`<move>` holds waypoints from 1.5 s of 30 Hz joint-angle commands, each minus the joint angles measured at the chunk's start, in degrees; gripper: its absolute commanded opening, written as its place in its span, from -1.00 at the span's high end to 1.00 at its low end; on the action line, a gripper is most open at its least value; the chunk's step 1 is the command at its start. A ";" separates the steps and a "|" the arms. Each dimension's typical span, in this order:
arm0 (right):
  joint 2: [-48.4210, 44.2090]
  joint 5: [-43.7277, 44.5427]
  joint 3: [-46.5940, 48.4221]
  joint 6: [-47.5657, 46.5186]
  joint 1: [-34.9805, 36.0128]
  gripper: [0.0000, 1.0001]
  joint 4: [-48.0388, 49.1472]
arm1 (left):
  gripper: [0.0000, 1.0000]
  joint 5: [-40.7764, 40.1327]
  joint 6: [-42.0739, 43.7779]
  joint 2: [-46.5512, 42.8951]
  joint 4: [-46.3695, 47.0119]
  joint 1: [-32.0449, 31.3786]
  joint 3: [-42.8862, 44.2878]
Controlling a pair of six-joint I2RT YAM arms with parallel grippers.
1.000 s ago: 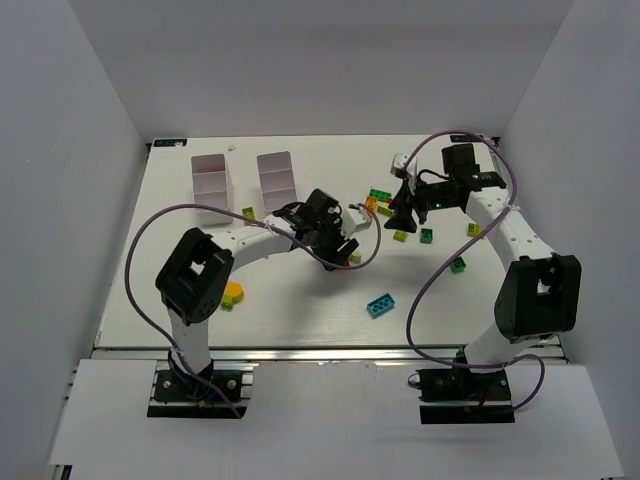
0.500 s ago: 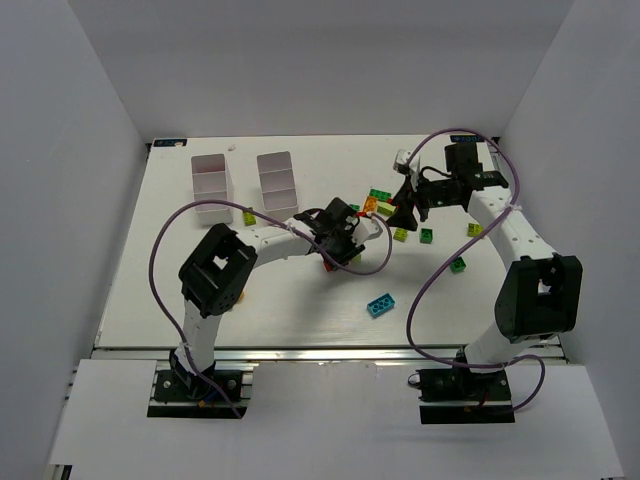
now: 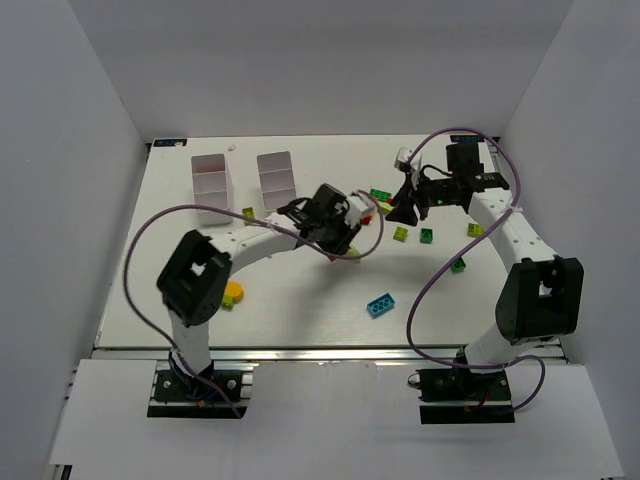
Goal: Sort the legos into containers by color
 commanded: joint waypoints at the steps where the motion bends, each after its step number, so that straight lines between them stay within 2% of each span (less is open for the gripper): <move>1: -3.50 -0.78 -1.34 2.67 -0.29 -0.04 4.65 | 0.85 3.45 -8.19 -15.03 6.31 4.27 -1.64; 5: -3.77 -2.10 -3.54 4.16 -0.29 0.18 7.82 | 0.85 3.19 -9.86 -21.36 5.53 11.12 -1.66; 7: -3.33 -2.71 -3.71 4.51 -0.29 0.30 8.17 | 0.87 4.15 -12.32 -22.86 5.44 17.44 -0.69; 8: -3.07 -3.24 -3.80 4.86 -0.29 0.50 8.44 | 0.88 4.33 -13.55 -23.13 5.70 19.64 0.01; 9: -2.63 -3.59 -3.72 5.13 -0.29 0.60 8.96 | 0.90 3.55 -15.04 -23.39 6.14 23.84 0.45; 11: -2.28 -4.21 -3.63 6.09 -0.21 0.89 9.49 | 1.00 2.66 -21.62 -23.92 8.33 27.90 0.98; 13: -1.93 -4.47 -4.15 7.06 -0.29 0.96 11.24 | 1.00 -1.18 -29.68 -24.36 11.83 33.01 0.37; 15: -1.92 -4.91 -4.59 8.29 -0.29 0.99 13.26 | 1.00 -4.79 -32.89 -24.54 13.52 35.64 -0.34; 19: -1.66 -5.79 -4.95 8.91 -0.21 1.00 14.50 | 1.00 -20.76 -33.00 -23.31 16.93 36.01 0.10; 23: -1.31 -6.06 -5.30 8.82 -0.29 1.00 14.94 | 1.00 -29.30 -29.56 -22.43 23.80 36.01 -2.09; 26: -1.40 -6.23 -5.74 8.74 -0.29 1.00 15.29 | 1.00 -36.60 -32.88 -21.29 26.97 36.71 -3.94; 30: -1.57 -6.23 -6.35 9.08 -0.21 1.00 15.82 | 1.00 -29.01 -46.06 -18.66 22.95 43.28 -2.19; 32: -1.66 -6.23 -6.96 9.70 -0.29 1.00 16.78 | 1.00 -27.58 -52.22 -16.28 20.39 44.18 0.36; 35: -1.84 -6.32 -7.58 10.49 -0.29 1.00 17.49 | 1.00 -29.42 -59.69 -13.65 15.74 44.27 4.56; 40: -2.01 -6.14 -8.72 11.28 -0.29 1.00 19.07 | 1.00 -32.23 -74.17 -7.94 -0.14 44.27 13.89; 45: -1.93 -6.41 -9.16 11.72 -0.29 1.00 19.60 | 1.00 -32.06 -80.71 -4.50 -2.20 44.27 16.27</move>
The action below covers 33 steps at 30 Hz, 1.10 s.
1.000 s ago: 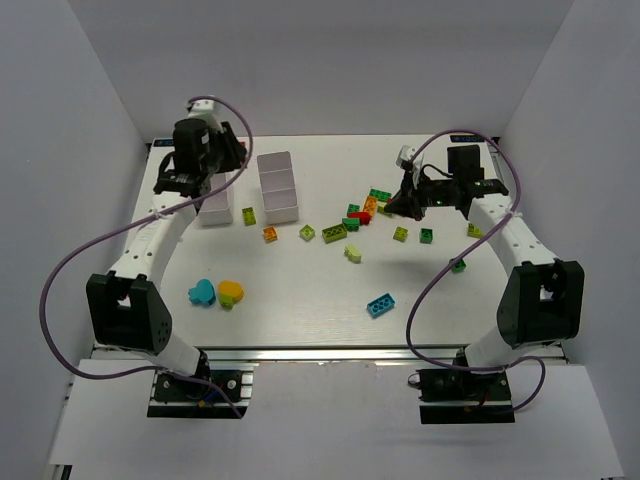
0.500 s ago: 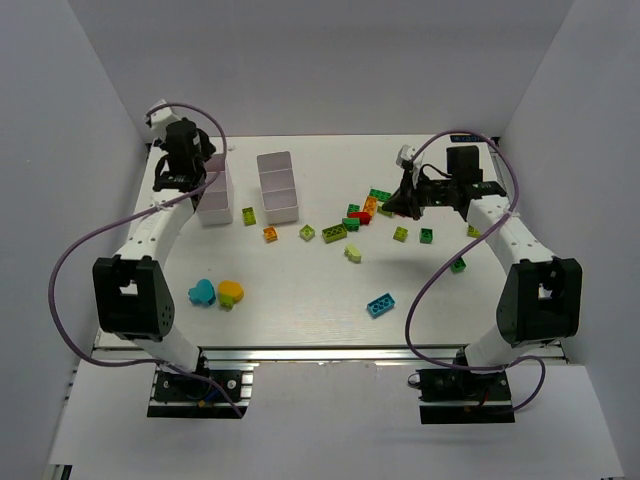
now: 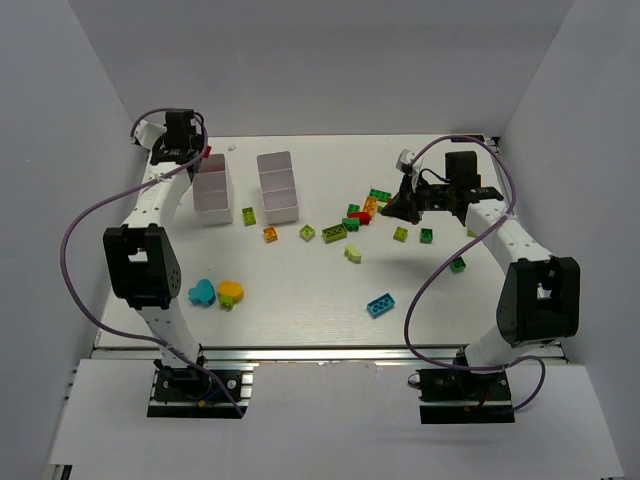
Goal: Sort the legos into containers by color
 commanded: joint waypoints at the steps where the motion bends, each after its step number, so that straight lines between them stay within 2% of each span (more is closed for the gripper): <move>1: -0.48 -1.75 -0.23 0.86 -0.19 1.00 2.40 | 1.00 -1.35 -9.87 0.92 -5.46 -0.10 2.33; 7: -0.57 -1.66 -0.40 0.77 -0.27 1.00 2.40 | 1.00 -1.26 -17.87 5.31 -10.82 -0.10 6.11; 13: -0.57 -1.84 -0.93 0.86 -0.36 1.00 2.22 | 1.00 -1.26 -23.15 7.78 -7.58 -0.10 5.85; 20: -0.31 -1.75 -0.75 1.04 -0.36 0.99 1.96 | 0.99 -0.39 -24.30 8.92 -5.03 -0.10 4.27; 23: -0.39 -1.66 -0.40 0.86 -0.45 0.99 1.70 | 0.50 0.32 -24.65 8.75 -3.89 -0.10 3.39; 25: -0.48 -1.66 -0.57 0.86 -0.36 0.98 1.52 | 0.31 0.41 -24.57 8.57 -3.53 -0.10 3.30; 26: -0.40 -1.66 -0.58 0.86 -0.45 0.98 1.52 | 0.31 0.41 -24.48 8.40 -3.36 -0.10 3.04; 27: -0.39 -1.75 -0.49 0.77 -0.45 0.98 1.52 | 0.19 0.50 -24.48 8.14 -3.18 -0.10 2.51; 30: -0.31 -1.75 -0.31 0.95 -0.45 0.98 1.52 | -0.01 0.67 -24.74 7.26 -2.48 -0.10 0.85; 33: -0.31 -1.75 -0.05 0.95 -0.45 0.98 1.17 | -0.05 0.85 -25.09 6.55 -1.86 -0.10 -0.39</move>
